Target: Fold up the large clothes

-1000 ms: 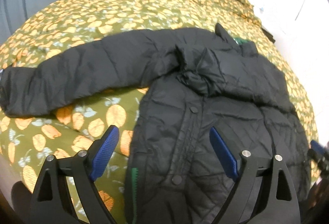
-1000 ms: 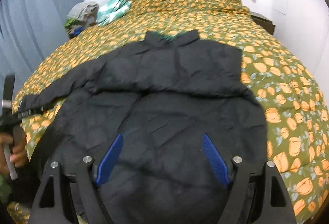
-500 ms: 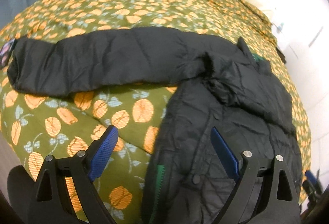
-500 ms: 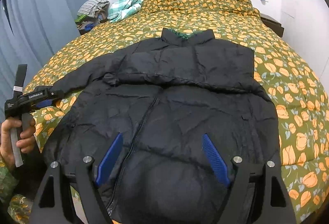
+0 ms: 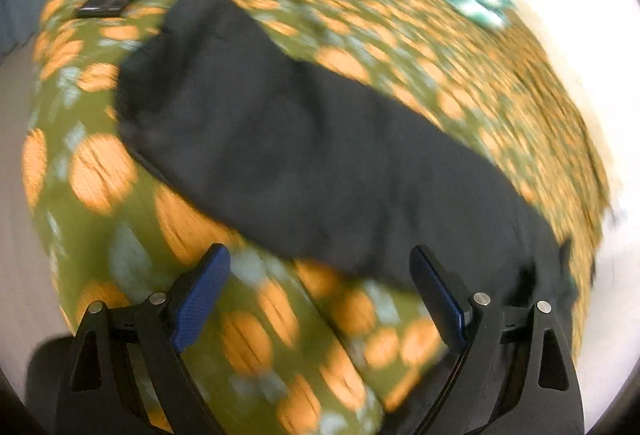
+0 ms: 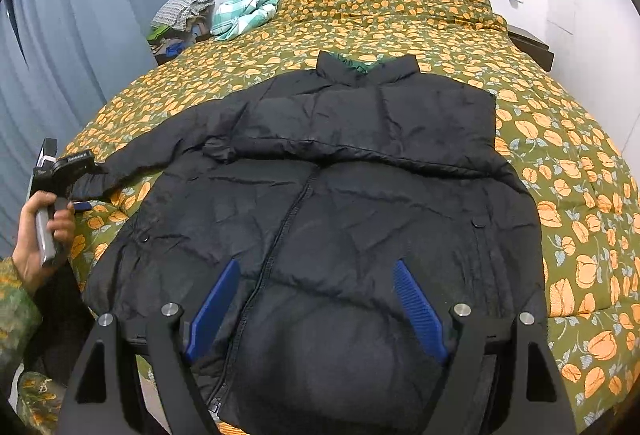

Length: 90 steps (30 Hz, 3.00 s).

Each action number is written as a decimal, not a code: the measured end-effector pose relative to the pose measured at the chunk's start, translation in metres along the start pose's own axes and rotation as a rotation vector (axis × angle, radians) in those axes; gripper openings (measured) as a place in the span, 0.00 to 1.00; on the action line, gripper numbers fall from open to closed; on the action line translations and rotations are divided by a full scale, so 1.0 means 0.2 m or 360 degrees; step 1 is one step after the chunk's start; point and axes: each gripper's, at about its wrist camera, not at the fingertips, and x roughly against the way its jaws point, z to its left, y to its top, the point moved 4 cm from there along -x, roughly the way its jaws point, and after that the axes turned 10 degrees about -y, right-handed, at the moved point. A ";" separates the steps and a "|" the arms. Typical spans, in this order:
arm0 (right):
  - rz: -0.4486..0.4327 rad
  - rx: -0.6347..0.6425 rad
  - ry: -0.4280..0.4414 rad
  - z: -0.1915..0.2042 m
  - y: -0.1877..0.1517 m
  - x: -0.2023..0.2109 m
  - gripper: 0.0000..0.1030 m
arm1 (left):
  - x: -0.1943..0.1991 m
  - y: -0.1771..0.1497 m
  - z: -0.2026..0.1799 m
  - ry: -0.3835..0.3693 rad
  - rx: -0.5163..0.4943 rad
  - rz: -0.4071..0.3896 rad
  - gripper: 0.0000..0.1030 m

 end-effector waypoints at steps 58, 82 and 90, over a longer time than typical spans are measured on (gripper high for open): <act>0.0441 -0.0627 0.1190 -0.04 0.59 -0.66 0.89 | 0.16 -1.54 -1.28 -0.0217 -0.2392 -0.0226 0.06; 0.0100 -0.0520 0.0459 -0.80 1.09 -0.84 0.20 | 0.36 -1.32 -1.06 -0.0340 -0.1937 0.0013 0.75; 0.0305 -0.0499 0.0151 -0.92 0.66 -1.09 0.33 | 0.26 -1.08 -1.09 -0.0350 -0.1816 0.0082 0.77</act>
